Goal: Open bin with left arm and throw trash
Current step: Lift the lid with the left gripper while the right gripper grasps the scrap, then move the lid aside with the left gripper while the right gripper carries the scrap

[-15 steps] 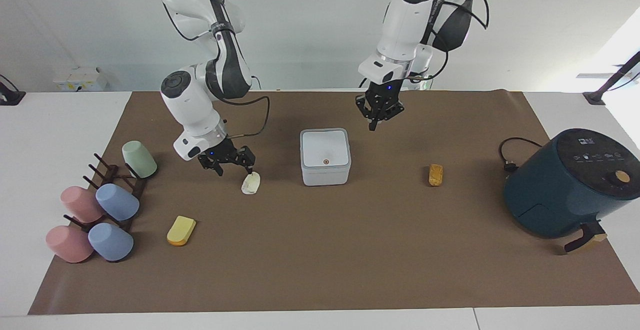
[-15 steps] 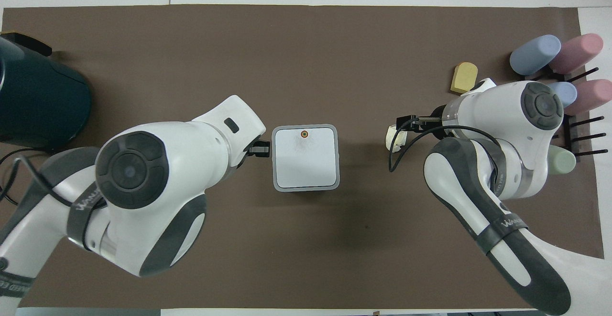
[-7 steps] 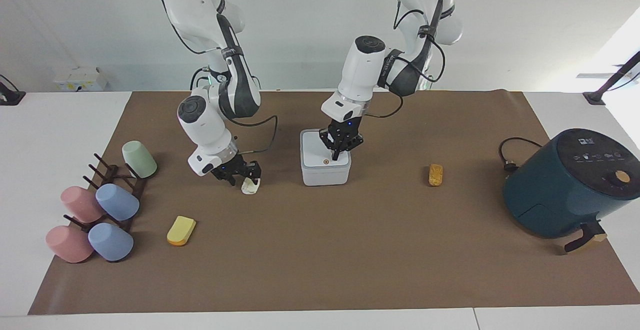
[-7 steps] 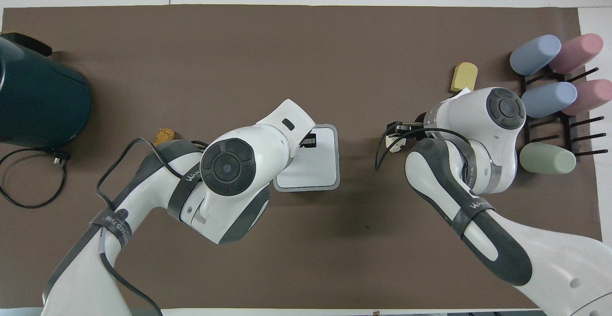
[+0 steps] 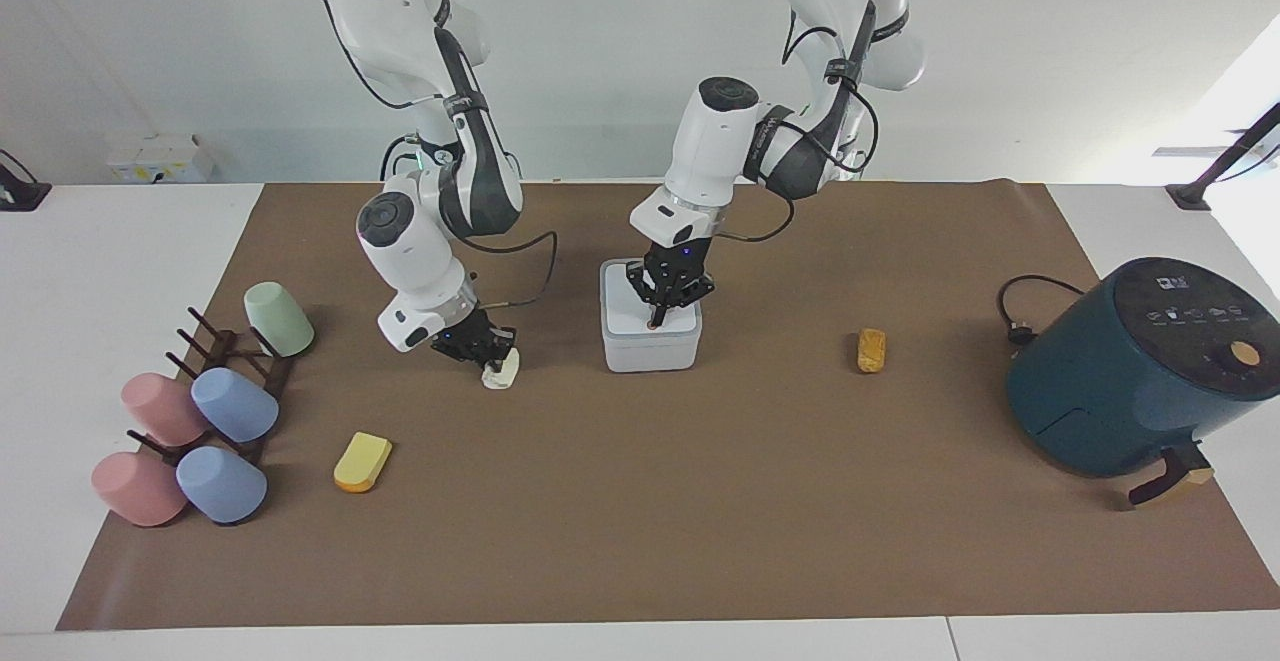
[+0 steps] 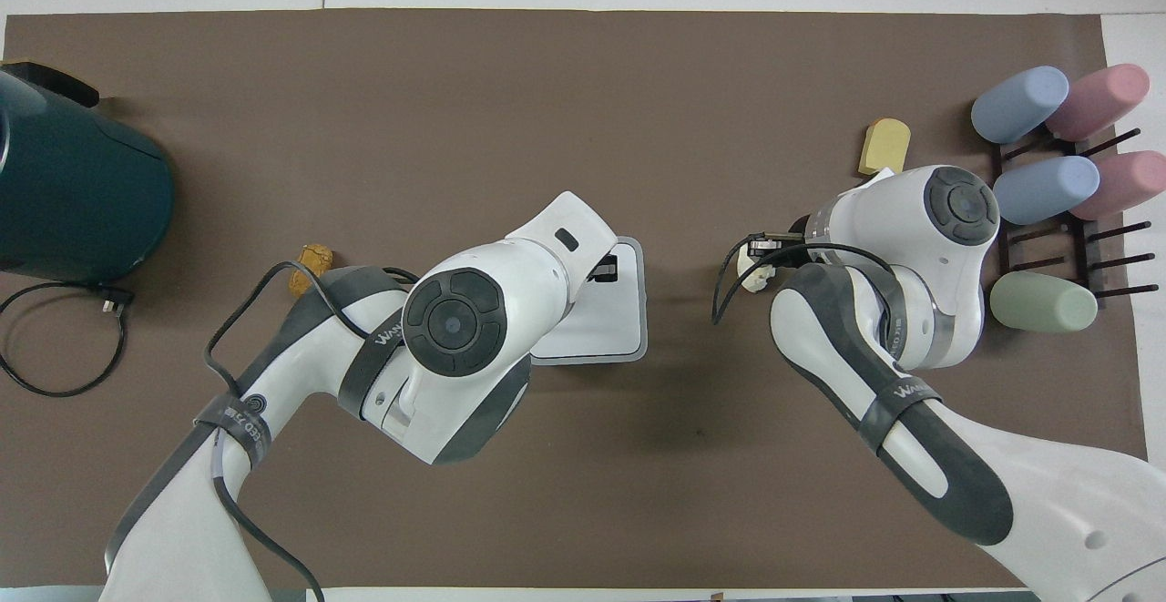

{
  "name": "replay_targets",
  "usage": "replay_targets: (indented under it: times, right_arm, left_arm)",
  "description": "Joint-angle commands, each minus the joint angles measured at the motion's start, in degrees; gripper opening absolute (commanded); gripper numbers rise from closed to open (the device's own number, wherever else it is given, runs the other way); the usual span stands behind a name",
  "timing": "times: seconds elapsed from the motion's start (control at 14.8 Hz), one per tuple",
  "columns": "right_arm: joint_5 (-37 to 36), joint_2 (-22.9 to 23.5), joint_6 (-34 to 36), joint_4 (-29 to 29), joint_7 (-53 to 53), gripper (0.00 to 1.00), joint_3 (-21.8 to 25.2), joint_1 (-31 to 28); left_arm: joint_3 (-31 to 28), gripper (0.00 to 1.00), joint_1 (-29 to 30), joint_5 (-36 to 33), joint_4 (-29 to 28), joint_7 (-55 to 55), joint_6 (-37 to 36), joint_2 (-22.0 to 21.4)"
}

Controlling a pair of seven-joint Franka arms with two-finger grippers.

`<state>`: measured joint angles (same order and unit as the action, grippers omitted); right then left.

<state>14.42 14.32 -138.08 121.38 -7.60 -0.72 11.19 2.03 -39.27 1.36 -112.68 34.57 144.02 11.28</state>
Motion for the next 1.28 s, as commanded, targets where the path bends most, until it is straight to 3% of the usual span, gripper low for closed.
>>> replay_targets:
  times: [0.0,0.13,0.4,0.67,0.88,1.15,1.21]
  right_arm:
    - [1.05,-0.35,5.08,-3.32,-0.75,0.0,0.02,-0.37]
    - [0.96,-0.79,10.35,-6.93,-0.75,0.0,0.28,-0.82]
    - [0.96,-1.05,20.46,-14.4,-0.84,0.0,0.37,-2.66]
    - [0.96,-2.63,27.24,-18.02,-4.68,0.0,0.19,-2.66]
    - [1.49,-3.34,30.75,-22.05,-12.67,0.0,-1.03,-1.18]
    - [6.85,-2.9,25.61,-23.65,-29.82,0.0,-3.23,4.61]
    - [6.94,-2.99,22.53,-22.95,-32.63,0.0,-3.24,6.89]
  left_arm:
    - [-0.8,0.0,-1.69,-0.57,-1.49,1.12,-0.41,1.03]
    - [-0.98,0.0,-2.73,-0.57,-1.06,1.03,-5.56,0.5]
    - [-1.15,0.0,-1.95,-0.65,-0.44,0.33,-19.0,-6.78]
    - [-1.24,0.0,1.46,-0.57,-1.4,-1.43,-35.35,-13.55]
    - [-1.24,0.0,5.69,-0.57,-4.55,-1.87,-39.25,-19.17]
    - [-1.33,0.0,13.32,-0.57,-4.92,-8.63,-40.13,-21.21]
    - [-1.33,0.15,15.26,-0.57,-4.66,-8.99,-39.79,-21.21]
